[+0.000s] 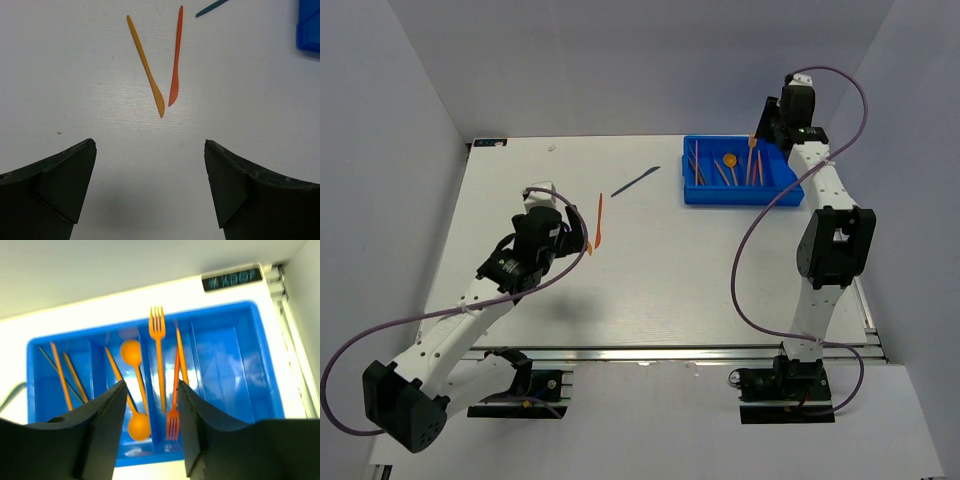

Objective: Sort the eating utensils into containers

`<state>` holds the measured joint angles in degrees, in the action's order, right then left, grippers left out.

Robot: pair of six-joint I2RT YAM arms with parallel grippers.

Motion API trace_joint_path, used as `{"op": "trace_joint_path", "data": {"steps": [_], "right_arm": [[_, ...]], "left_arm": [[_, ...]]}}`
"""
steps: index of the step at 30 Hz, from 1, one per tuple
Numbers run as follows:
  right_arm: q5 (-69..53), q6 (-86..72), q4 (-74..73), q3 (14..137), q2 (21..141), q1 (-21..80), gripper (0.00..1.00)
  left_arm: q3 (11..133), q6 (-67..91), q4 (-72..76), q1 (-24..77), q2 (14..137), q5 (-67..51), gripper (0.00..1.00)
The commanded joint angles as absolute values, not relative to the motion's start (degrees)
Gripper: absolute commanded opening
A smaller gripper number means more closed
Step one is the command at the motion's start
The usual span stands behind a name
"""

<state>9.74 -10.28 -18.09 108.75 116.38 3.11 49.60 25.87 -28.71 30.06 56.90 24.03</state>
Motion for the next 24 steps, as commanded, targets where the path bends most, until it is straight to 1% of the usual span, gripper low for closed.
{"op": "trace_joint_path", "data": {"steps": [1, 3, 4, 5, 6, 8, 9, 11, 14, 15, 16, 17, 18, 20, 24], "right_arm": [[9.14, -10.20, -18.37, 109.96, 116.10, 3.08, 0.48], [9.49, -10.11, -17.14, 108.90, 116.71, 3.08, 0.46], [9.41, -9.85, -16.53, 109.24, 117.33, 3.08, 0.42], [9.32, -9.67, -16.78, 110.03, 119.34, 3.08, 0.34], [9.14, -9.58, -17.40, 111.08, 120.57, 3.08, 0.31], [8.88, -9.67, -18.55, 112.67, 122.60, 3.08, 0.19], [8.35, -9.75, -17.94, 112.24, 122.87, 3.08, 0.18], [7.74, -9.49, -14.86, 110.66, 123.57, 3.08, 0.13], [6.33, -8.70, -14.50, 112.14, 126.63, 3.08, 0.09], [5.81, -8.61, -14.50, 113.45, 127.52, 3.16, 0.09], [5.80, -8.53, -14.41, 113.90, 128.23, 3.16, 0.16], [6.15, -8.70, -14.33, 114.17, 129.36, 3.08, 0.25], [6.76, -8.79, -13.98, 114.34, 129.81, 3.08, 0.30], [7.47, -8.88, -13.19, 113.91, 130.43, 3.08, 0.36], [7.47, -8.44, -11.60, 114.34, 132.53, 3.08, 0.35]], "left_arm": [[52.21, 27.51, -29.18, 29.27, 57.13, 24.70, 0.98], [52.12, 27.51, -28.92, 29.18, 58.09, 23.47, 0.98], [52.12, 27.42, -29.09, 29.09, 58.27, 23.29, 0.98], [52.03, 27.25, -29.09, 29.09, 58.36, 23.29, 0.98], [51.86, 26.90, -29.18, 29.00, 58.10, 23.47, 0.98], [51.07, 26.46, -29.35, 29.00, 57.66, 23.99, 0.98], [50.89, 26.11, -29.44, 29.00, 57.22, 24.86, 0.98], [50.36, 25.93, -29.88, 28.92, 56.95, 25.31, 0.98], [49.75, 25.58, -29.88, 28.92, 56.95, 25.05, 0.98], [49.66, 25.32, -29.88, 28.92, 57.04, 24.87, 0.98], [49.75, 25.14, -29.80, 28.92, 57.30, 24.87, 0.98], [49.75, 25.05, -29.79, 28.92, 57.48, 24.87, 0.98], [49.83, 24.79, -29.79, 28.92, 57.65, 24.79, 0.98], [49.75, 24.70, -29.62, 28.74, 58.09, 24.35, 0.98], [49.75, 24.35, -29.44, 28.65, 58.71, 23.47, 0.98]]}}
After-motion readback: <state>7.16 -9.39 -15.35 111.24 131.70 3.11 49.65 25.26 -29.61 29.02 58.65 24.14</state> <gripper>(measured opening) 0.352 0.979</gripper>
